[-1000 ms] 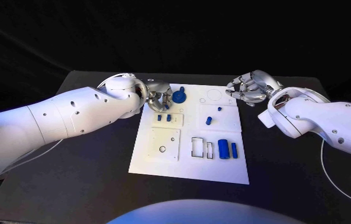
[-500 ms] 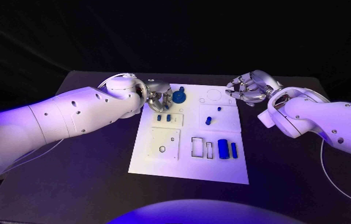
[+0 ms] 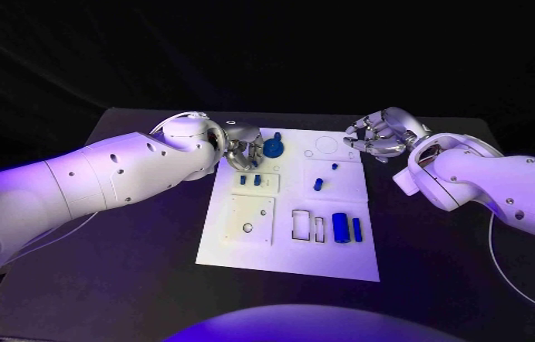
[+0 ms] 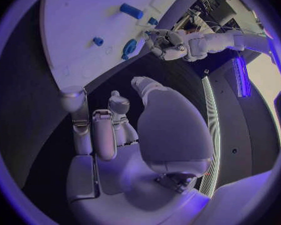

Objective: Assemble the parts on the task board

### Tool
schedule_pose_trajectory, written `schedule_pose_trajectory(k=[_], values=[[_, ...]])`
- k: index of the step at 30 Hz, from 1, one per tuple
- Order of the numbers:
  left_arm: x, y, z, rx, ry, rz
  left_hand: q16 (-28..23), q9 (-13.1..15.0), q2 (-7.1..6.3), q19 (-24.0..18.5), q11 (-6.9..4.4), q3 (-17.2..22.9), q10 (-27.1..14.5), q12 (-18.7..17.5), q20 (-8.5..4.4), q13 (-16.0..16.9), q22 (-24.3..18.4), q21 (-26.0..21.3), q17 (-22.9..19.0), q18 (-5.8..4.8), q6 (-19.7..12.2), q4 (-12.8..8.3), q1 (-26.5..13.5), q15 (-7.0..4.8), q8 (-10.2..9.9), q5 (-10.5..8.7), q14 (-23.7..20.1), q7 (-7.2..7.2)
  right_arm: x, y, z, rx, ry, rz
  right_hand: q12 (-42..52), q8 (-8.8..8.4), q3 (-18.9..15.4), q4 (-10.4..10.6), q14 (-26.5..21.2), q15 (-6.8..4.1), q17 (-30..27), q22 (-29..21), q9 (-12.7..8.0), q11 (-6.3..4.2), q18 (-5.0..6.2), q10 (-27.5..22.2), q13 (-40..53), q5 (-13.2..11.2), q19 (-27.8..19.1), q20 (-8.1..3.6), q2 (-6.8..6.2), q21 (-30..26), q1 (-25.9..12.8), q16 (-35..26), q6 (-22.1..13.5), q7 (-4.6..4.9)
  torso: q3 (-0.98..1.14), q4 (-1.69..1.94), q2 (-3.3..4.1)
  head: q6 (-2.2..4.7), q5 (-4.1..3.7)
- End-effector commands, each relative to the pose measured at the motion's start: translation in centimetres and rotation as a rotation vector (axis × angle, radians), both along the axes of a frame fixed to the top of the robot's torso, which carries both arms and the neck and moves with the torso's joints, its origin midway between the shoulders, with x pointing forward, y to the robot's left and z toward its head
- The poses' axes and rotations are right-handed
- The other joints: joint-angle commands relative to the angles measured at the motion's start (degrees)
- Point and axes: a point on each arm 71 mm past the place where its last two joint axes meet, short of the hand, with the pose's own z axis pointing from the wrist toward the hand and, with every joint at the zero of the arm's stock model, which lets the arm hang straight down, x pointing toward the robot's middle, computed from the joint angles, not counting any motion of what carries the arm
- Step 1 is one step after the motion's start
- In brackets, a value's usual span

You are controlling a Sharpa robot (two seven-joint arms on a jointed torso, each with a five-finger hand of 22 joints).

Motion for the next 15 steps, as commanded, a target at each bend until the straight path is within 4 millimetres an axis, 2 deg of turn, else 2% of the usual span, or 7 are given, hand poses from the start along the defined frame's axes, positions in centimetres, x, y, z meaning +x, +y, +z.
schedule_pose_trajectory(k=[1, 7, 15], values=[[-0.30, -0.03, -0.65, 0.026, 0.041, -0.003, 0.2, -0.1, 0.11, -0.4, 0.14, -0.4, 0.0, -0.7, -0.18, 0.1, 6.8, -0.3, -0.4, -0.45, -0.2, 0.1, -0.5, -0.20, -0.8, 0.09, 0.1, 0.08, -0.03, 0.10, 0.01, -0.001, -0.005, 0.013, -0.3, 0.33, 0.3, 0.1, 2.2, -0.35, 1.8, 0.0, 0.1, 0.03, 1.18, 0.1, 0.0, 0.3, -0.3, -0.16, -0.22, -0.3, -0.2, -0.3, -0.4, -0.09, -0.02, -0.02, -0.01, 0.05, -0.08], [-0.34, -0.07, -0.66, 0.029, 0.044, -0.002, -0.1, -0.5, -0.24, -0.7, 0.59, -0.6, -0.5, -1.8, 0.06, 0.0, 6.7, -0.8, -1.2, -0.40, -1.8, 0.3, -0.9, 0.15, -2.7, 0.23, -0.3, 0.54, 0.02, 0.01, 0.01, 0.001, -0.008, 0.011, -0.3, 0.34, 0.4, 0.1, 2.2, -0.35, 1.9, 0.0, 0.1, 0.02, 1.17, 0.2, 0.0, 0.3, -0.3, -0.17, -0.25, -0.2, -0.2, -0.3, -0.4, -0.10, -0.04, 0.08, -0.07, 0.09, -0.14], [-0.33, -0.10, -0.61, 0.024, 0.038, -0.001, -0.2, -1.1, -1.00, -1.0, 0.84, -0.9, -0.9, -3.0, 0.33, 0.0, 6.6, -1.2, -1.9, -0.32, -4.0, 0.6, -1.8, 0.40, -4.9, 0.94, -0.7, 0.81, 0.14, -0.32, -0.15, -0.001, -0.012, 0.004, -0.2, 0.35, 0.5, 0.1, 2.2, -0.36, 1.9, 0.0, 0.1, 0.02, 1.18, 0.2, 0.0, 0.3, -0.3, -0.17, -0.26, -0.3, -0.1, -0.3, -0.4, -0.10, -0.03, 0.04, -0.07, 0.25, -0.05]])
